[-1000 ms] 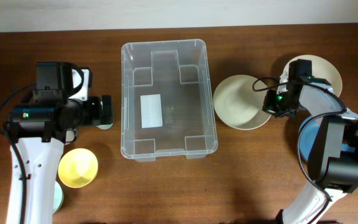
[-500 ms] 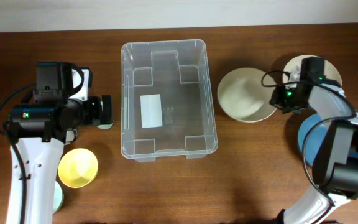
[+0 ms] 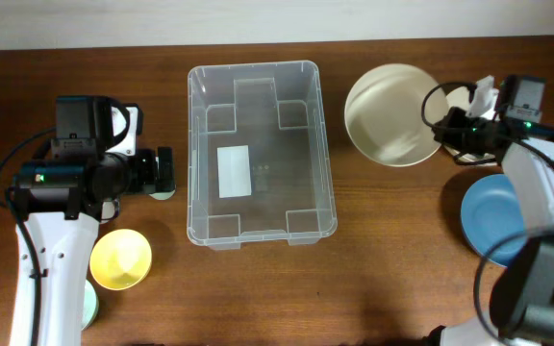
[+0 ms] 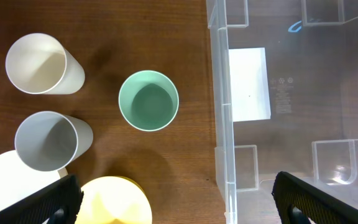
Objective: Pack container
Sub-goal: 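Lift the cream bowl and carry it over the clear bin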
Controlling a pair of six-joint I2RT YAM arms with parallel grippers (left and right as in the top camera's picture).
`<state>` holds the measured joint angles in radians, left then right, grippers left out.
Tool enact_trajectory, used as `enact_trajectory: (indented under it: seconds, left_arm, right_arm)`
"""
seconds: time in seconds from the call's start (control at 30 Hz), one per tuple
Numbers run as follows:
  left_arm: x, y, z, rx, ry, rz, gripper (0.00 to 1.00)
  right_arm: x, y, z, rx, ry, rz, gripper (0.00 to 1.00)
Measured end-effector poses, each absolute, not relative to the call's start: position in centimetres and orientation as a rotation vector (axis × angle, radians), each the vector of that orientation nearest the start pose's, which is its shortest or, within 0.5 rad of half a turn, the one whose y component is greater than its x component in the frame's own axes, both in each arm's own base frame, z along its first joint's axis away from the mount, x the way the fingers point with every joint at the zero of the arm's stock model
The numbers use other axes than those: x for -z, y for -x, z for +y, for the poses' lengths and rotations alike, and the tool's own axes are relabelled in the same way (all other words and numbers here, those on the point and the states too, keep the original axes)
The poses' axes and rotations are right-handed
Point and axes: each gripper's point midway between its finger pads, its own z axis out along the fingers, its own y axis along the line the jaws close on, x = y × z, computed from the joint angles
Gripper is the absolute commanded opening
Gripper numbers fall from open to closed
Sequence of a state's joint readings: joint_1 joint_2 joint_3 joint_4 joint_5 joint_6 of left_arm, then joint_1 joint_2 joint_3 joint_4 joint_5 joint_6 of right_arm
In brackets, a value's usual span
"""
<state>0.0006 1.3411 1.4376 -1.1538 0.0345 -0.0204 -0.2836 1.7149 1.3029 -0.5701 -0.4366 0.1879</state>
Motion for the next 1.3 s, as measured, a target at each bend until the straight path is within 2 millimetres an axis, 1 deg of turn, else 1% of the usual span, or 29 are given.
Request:
enact_trajectory:
  seconds: [0.13,0.2,0.27,0.33,0.37,0.43,0.47,0.57,0.6,0.67,0.7,0.73,0.83,0.9,0.93,1.03,1.07,1.13,1.23,1.3]
  left_arm:
    - [-24.0,-31.9,-0.6,0.052,0.016,2.628,1.00]
    - [-24.0,-31.9,-0.6,0.052,0.016,2.628,1.00]
    - [-24.0,-31.9,-0.6,0.052,0.015,2.628,1.00]
    - [-24.0,-31.9,-0.6,0.052,0.016,2.628,1.00]
    - [-24.0,-31.9,-0.6,0.052,0.016,2.628,1.00]
    - [-24.0,-31.8,-0.6,0.052,0.016,2.629,1.00]
    - [-24.0,-31.8,-0.6,0.052,0.016,2.629,1.00]
    - [-24.0,-31.8,-0.6,0.052,0.016,2.629,1.00]
    - [-24.0,-31.8,-0.6,0.052,0.015,2.629,1.00]
    - [-24.0,-31.8,-0.6,0.052,0.016,2.629,1.00]
    - [-24.0,-31.8,-0.6,0.052,0.016,2.630,1.00]
    - [-24.0,-31.8,-0.6,0.052,0.016,2.629,1.00]
    - [-24.0,-31.8,-0.6,0.052,0.016,2.630,1.00]
    - [-24.0,-31.8,-0.6,0.052,0.015,2.629,1.00]
    - [-24.0,-31.8,-0.6,0.052,0.015,2.630,1.00]
    - [-24.0,-31.8,-0.6,0.052,0.016,2.629,1.00]
    - [-24.0,-31.8,-0.6,0.052,0.016,2.629,1.00]
    - [-24.0,-31.8,-0.6,0.052,0.015,2.629,1.00]
    - [-24.0,-31.8,-0.6,0.052,0.015,2.629,1.00]
    - [-24.0,-31.8,-0.6,0.052,0.016,2.629,1.00]
  right_arm:
    - [-19.7,-43.5,-4.7,-0.487,-0.349,2.346,0.04]
    - [-22.8,-43.4,-4.0,-0.470,-0.303,2.293,0.04]
    - [-25.4,-43.1,-2.6,-0.465,-0.250,2.262,0.04]
    - [-27.6,-42.7,-0.2,-0.453,-0.176,2.264,0.04]
    - [-28.2,-42.6,0.9,-0.451,-0.145,2.268,0.04]
    - [-29.4,-42.3,3.8,-0.430,-0.054,2.273,0.04]
    - [-29.8,-42.2,4.8,-0.420,-0.023,2.274,0.04]
    - [-31.2,-41.8,8.8,-0.395,0.091,2.254,0.04]
    - [-31.7,-41.8,9.8,-0.386,0.115,2.243,0.04]
    - [-32.9,-41.7,12.8,-0.383,0.193,2.207,0.04]
    - [-33.1,-41.8,13.6,-0.382,0.210,2.199,0.04]
    - [-33.3,-42.0,14.7,-0.380,0.229,2.185,0.04]
    - [-32.8,-43.1,17.5,-0.377,0.259,2.168,0.04]
    - [-31.6,-44.2,19.0,-0.383,0.263,2.179,0.04]
    - [-30.6,-44.9,19.8,-0.382,0.261,2.191,0.04]
    - [-27.1,-47.0,21.6,-0.373,0.252,2.245,0.04]
    - [-25.4,-47.8,22.1,-0.366,0.244,2.272,0.04]
    - [-22.7,-48.9,22.8,-0.354,0.235,2.316,0.04]
    - [-18.6,-50.1,23.5,-0.329,0.228,2.380,0.04]
    - [-16.6,-50.4,23.7,-0.316,0.221,2.417,0.04]
